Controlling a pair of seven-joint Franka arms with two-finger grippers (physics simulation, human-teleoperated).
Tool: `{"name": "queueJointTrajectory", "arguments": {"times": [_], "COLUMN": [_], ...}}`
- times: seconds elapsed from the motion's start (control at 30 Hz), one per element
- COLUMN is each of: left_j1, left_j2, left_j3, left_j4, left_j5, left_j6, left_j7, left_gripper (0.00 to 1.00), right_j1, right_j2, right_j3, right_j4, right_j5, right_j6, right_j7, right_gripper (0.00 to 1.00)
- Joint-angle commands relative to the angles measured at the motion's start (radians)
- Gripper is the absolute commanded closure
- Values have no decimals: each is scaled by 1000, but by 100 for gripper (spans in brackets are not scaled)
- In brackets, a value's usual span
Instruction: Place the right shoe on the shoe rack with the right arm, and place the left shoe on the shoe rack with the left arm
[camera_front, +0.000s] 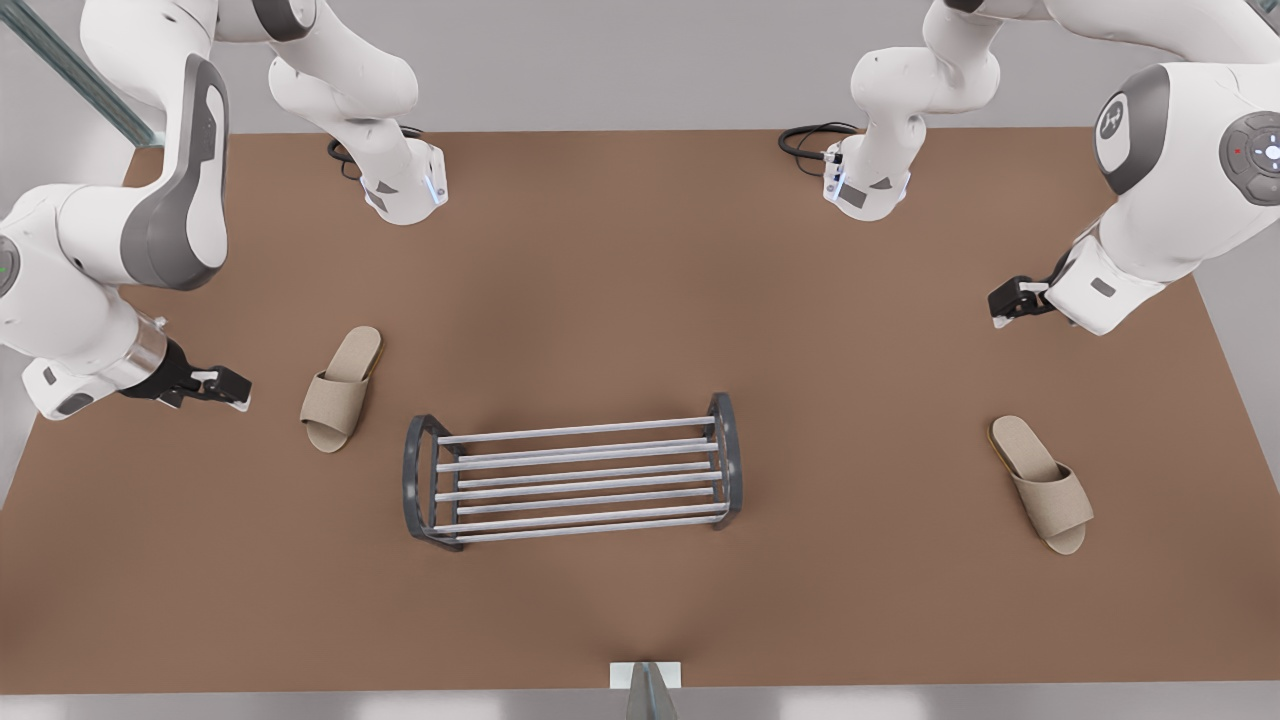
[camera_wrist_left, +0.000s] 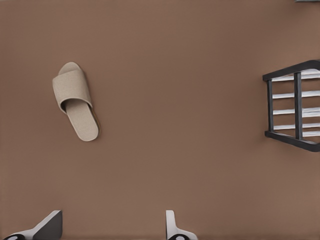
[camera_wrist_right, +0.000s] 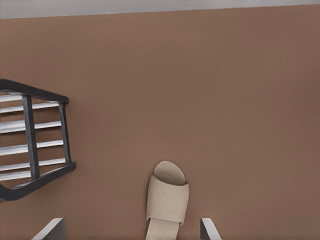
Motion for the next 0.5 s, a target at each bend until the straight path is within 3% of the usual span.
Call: {"name": "queueJointTrajectory", "arguments": {"times": [0.0, 0.1, 0.17, 0.27, 0.33, 0.47], "left_j1": [0, -1, -182, -403, -440, -414], "left_j2": [0, 23, 114, 313, 393, 211], "left_j3": [0, -5, -65, -65, -65, -28], "left_j4": [0, 2, 7, 7, -13, -587], "left_j5": [1, 2, 270, 674, 872, 993], "left_j6": [1, -7, -97, -194, -200, 197], "left_j7": [23, 5, -305, -507, -520, -782], "left_gripper": [0, 0, 0, 0, 0, 0], "right_j1": [-4, 16, 49, 49, 19, 19], "right_j2": [-3, -60, -166, -285, -275, -230], "right_j3": [0, 14, 17, 15, 14, 14], "right_j4": [-12, -124, -386, -788, -897, -981], "right_j5": [0, -114, -247, -793, -1275, -1686], "right_j6": [31, 129, 414, 891, 985, 986], "right_j7": [-53, -249, -448, -383, 60, 632], "right_gripper": [0, 0, 0, 0, 0, 0]}}
